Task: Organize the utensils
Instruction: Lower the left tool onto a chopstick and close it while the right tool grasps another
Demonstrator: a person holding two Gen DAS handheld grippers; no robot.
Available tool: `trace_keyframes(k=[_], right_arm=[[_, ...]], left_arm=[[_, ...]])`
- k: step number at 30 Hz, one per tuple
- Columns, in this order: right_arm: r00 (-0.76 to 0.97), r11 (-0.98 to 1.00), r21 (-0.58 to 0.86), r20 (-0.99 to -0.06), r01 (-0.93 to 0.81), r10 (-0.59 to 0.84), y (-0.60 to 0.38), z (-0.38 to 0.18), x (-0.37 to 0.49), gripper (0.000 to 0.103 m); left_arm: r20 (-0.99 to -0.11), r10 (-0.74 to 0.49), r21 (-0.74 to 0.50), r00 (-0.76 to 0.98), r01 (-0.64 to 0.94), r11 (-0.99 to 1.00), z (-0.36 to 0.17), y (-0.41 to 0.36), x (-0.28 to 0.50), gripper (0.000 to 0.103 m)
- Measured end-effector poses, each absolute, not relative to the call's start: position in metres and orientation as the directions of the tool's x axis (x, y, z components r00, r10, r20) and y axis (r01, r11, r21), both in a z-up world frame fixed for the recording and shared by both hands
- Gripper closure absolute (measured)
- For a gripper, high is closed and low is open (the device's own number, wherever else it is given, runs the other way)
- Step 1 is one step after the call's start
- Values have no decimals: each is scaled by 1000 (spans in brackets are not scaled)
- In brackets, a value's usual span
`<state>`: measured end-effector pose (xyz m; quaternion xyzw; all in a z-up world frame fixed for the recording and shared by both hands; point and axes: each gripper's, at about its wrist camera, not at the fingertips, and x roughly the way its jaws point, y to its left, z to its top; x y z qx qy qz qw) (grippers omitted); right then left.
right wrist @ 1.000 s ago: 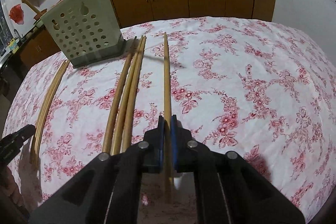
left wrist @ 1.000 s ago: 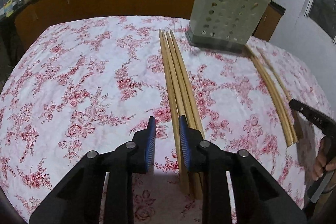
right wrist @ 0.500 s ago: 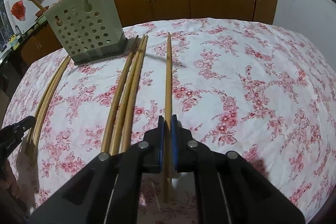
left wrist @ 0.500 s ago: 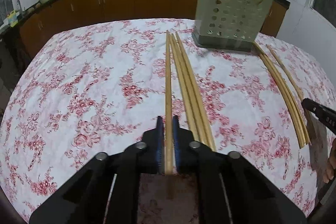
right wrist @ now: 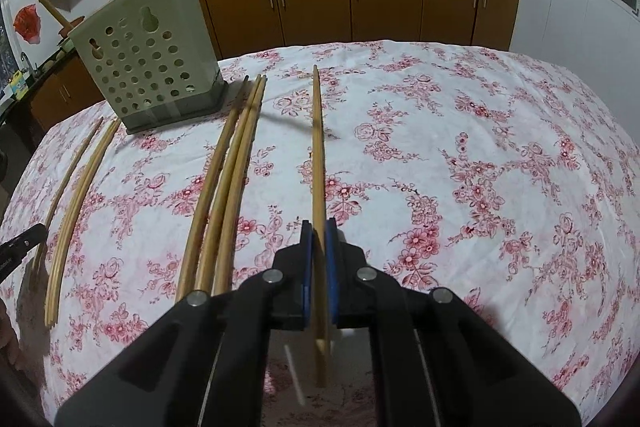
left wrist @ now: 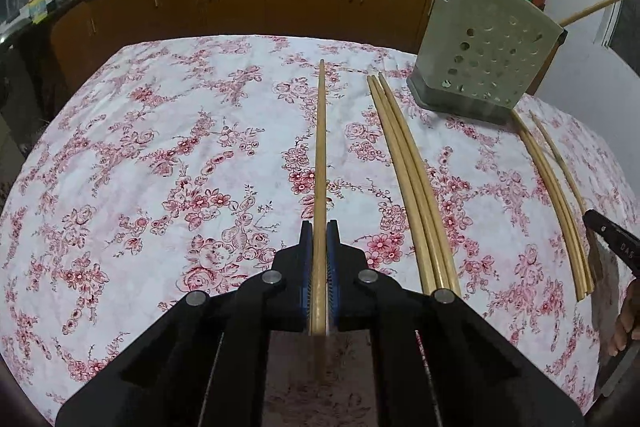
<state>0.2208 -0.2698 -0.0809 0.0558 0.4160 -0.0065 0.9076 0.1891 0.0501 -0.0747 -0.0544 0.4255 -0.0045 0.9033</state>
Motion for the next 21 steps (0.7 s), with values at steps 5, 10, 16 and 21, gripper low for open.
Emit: trace_keyframes(k=[5, 10, 16, 21], right_arm=[[654, 993, 99, -756, 58, 37, -270, -81, 221, 94], [654, 993, 101, -756, 57, 39, -271, -81, 220, 94], [653, 994, 95, -756, 57, 35, -268, -82, 220, 94], [657, 987, 151, -750, 55, 78, -274, -83, 219, 94]], left_arm=[[-765, -76, -130, 639, -38, 991, -76, 55, 189, 95], [-768, -59, -109, 638, -39, 993, -76, 51, 188, 95], [-770, -41, -85, 636, -38, 996, -76, 49, 188, 95], [-773, -13, -48, 635, -38, 998, -75, 47, 188, 95]])
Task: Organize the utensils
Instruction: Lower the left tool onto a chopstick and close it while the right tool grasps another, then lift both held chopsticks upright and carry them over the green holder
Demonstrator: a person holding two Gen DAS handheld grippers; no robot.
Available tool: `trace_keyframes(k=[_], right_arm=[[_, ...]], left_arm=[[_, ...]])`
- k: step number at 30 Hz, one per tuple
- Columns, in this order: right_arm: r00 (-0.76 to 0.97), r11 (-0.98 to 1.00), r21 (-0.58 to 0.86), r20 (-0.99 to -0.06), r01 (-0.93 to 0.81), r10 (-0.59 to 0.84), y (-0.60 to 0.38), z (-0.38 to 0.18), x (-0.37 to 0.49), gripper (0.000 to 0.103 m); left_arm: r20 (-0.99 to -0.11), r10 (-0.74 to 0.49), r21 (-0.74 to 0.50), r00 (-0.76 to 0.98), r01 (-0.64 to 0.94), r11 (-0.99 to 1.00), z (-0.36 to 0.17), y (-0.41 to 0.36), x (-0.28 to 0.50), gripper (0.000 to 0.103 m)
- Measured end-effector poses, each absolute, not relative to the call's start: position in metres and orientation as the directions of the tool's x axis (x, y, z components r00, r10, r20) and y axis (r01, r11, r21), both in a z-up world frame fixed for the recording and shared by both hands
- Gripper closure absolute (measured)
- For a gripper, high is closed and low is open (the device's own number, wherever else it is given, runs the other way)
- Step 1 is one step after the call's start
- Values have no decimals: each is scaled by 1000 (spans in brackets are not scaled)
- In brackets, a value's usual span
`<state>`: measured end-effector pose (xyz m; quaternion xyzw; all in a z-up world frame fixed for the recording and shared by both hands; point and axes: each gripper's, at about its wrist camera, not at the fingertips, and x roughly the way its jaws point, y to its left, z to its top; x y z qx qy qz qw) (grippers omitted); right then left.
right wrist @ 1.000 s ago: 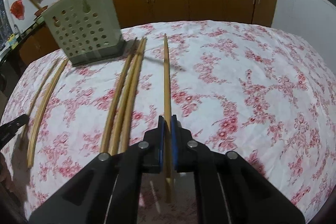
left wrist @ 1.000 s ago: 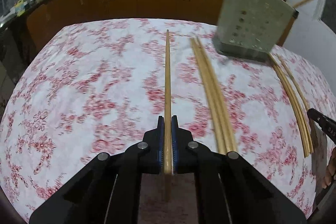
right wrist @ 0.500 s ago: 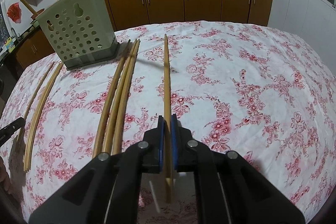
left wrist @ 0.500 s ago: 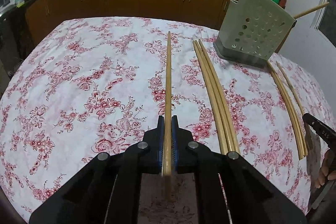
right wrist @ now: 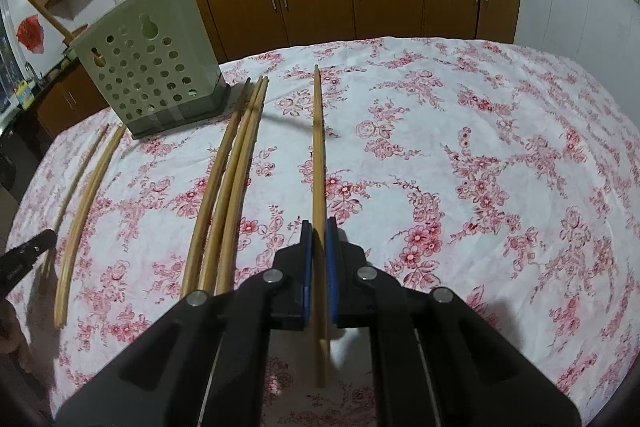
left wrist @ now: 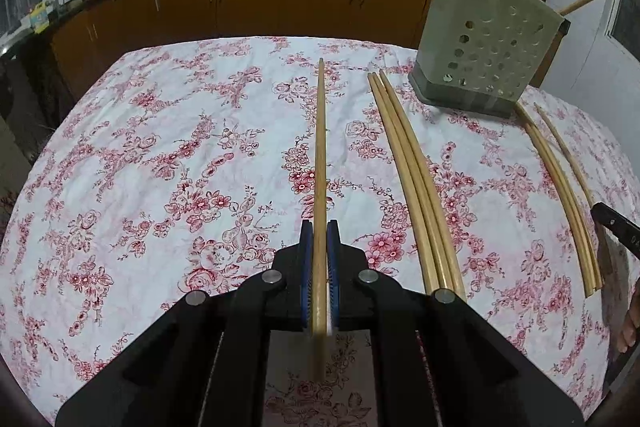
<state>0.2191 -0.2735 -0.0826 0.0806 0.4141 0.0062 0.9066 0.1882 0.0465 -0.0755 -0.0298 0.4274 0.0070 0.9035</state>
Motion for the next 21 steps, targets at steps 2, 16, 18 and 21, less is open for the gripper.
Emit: trace_keyframes(k=[2, 16, 18, 21], right_arm=[[657, 986, 154, -749, 55, 81, -274, -83, 218, 94], [654, 991, 121, -754, 50, 59, -272, -81, 208, 94], [653, 993, 111, -755, 49, 52, -271, -82, 206, 94], [648, 993, 105, -760, 51, 47, -269, -81, 204, 94]], left_arm=[[-771, -24, -63, 636, -38, 997, -75, 47, 188, 95], [-773, -50, -55, 633, 12, 998, -75, 49, 173, 95], [-773, -53, -57, 632, 15, 998, -75, 50, 170, 95], [-773, -56, -57, 631, 18, 998, -74, 50, 166, 95]])
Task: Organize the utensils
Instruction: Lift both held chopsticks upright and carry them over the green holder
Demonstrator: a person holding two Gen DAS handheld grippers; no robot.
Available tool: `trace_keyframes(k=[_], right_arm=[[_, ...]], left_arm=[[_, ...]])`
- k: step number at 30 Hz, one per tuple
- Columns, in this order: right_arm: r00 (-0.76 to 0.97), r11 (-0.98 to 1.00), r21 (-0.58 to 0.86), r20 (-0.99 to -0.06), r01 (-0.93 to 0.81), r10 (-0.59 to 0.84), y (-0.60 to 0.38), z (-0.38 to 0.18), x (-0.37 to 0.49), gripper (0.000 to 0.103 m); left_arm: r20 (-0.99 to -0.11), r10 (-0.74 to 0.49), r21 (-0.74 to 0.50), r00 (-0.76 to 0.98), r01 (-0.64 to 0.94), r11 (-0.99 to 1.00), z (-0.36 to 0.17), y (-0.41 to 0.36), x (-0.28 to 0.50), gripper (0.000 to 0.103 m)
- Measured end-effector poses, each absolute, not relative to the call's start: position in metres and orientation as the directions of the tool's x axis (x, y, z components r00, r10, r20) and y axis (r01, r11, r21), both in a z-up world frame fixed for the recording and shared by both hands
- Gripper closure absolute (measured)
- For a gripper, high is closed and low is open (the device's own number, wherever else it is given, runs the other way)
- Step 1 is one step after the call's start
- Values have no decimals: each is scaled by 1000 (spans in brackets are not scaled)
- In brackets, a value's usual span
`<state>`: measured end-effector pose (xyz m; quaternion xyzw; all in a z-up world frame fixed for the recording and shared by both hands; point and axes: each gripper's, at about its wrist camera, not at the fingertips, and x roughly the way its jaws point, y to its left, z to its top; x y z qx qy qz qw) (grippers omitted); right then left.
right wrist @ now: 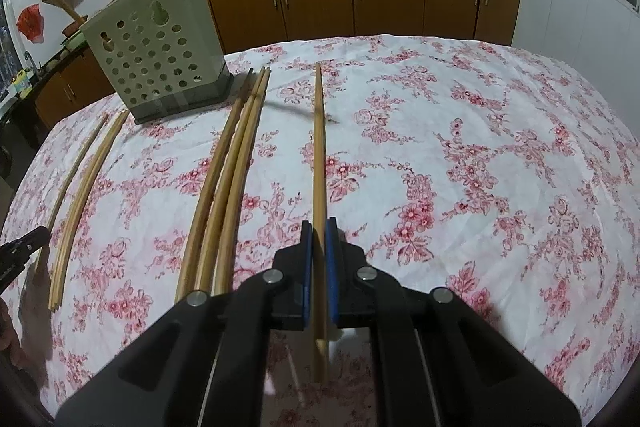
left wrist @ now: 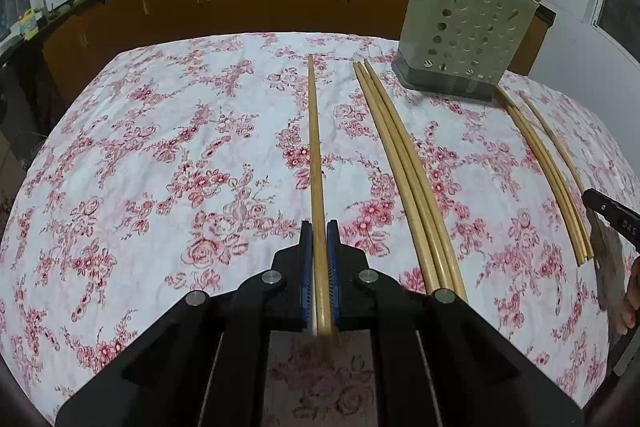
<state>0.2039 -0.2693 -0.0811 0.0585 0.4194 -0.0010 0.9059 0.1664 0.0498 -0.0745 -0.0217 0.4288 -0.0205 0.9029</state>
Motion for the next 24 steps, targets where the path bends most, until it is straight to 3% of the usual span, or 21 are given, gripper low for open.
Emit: trace_keyframes(k=[14, 24], right_arm=[[645, 994, 105, -762, 42, 53, -266, -82, 190, 94], [636, 995, 92, -770, 43, 43, -263, -80, 189, 93]], left_arm=[[-776, -19, -14, 630, 12, 1000, -75, 46, 160, 95], [-772, -79, -89, 631, 16, 996, -75, 53, 157, 95]])
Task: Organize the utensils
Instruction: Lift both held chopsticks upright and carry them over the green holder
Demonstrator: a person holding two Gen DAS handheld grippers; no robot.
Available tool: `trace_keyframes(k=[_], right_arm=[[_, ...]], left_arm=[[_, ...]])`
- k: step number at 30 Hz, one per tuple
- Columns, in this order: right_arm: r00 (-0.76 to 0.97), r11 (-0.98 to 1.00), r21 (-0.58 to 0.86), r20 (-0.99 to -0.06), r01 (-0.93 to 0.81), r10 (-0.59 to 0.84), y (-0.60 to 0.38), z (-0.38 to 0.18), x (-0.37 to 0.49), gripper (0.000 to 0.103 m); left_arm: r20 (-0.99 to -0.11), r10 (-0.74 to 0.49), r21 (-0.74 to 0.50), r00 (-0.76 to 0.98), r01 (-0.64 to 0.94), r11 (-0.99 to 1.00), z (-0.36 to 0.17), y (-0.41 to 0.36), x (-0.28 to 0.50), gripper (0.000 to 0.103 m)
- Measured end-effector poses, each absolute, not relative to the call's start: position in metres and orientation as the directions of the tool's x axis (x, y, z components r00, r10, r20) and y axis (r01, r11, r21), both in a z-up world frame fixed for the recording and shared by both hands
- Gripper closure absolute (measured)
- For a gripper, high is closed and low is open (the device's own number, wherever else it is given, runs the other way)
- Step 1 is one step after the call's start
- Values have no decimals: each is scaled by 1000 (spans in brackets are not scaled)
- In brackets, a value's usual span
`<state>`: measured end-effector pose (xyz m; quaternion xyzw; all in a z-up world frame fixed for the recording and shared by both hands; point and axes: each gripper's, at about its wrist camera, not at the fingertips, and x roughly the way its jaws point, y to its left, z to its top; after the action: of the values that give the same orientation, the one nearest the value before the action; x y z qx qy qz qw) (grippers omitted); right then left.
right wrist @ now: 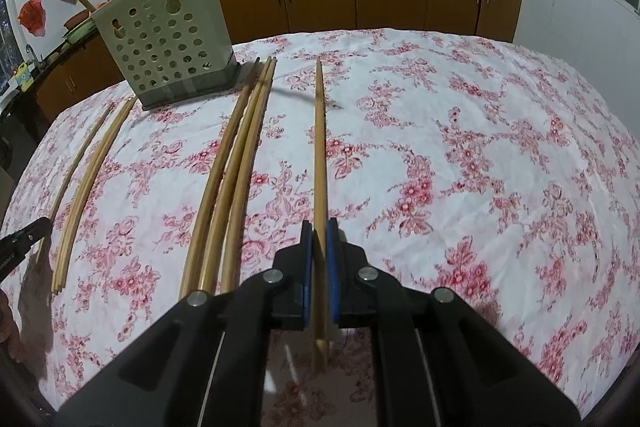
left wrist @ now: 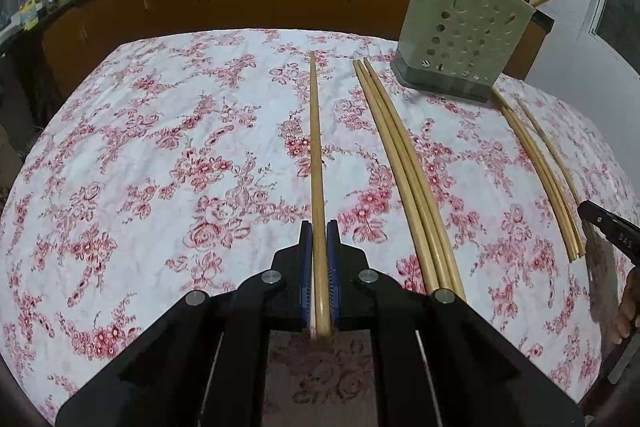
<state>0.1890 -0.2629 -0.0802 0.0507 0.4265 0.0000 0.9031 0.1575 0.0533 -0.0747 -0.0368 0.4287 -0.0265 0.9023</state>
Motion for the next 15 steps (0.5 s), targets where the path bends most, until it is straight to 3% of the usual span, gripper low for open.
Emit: trace_keyframes(k=[15], right_arm=[[680, 994, 107, -731, 33, 56, -269, -70, 179, 95]], left_arm=[[-769, -44, -29, 638, 33, 999, -67, 43, 149, 95]])
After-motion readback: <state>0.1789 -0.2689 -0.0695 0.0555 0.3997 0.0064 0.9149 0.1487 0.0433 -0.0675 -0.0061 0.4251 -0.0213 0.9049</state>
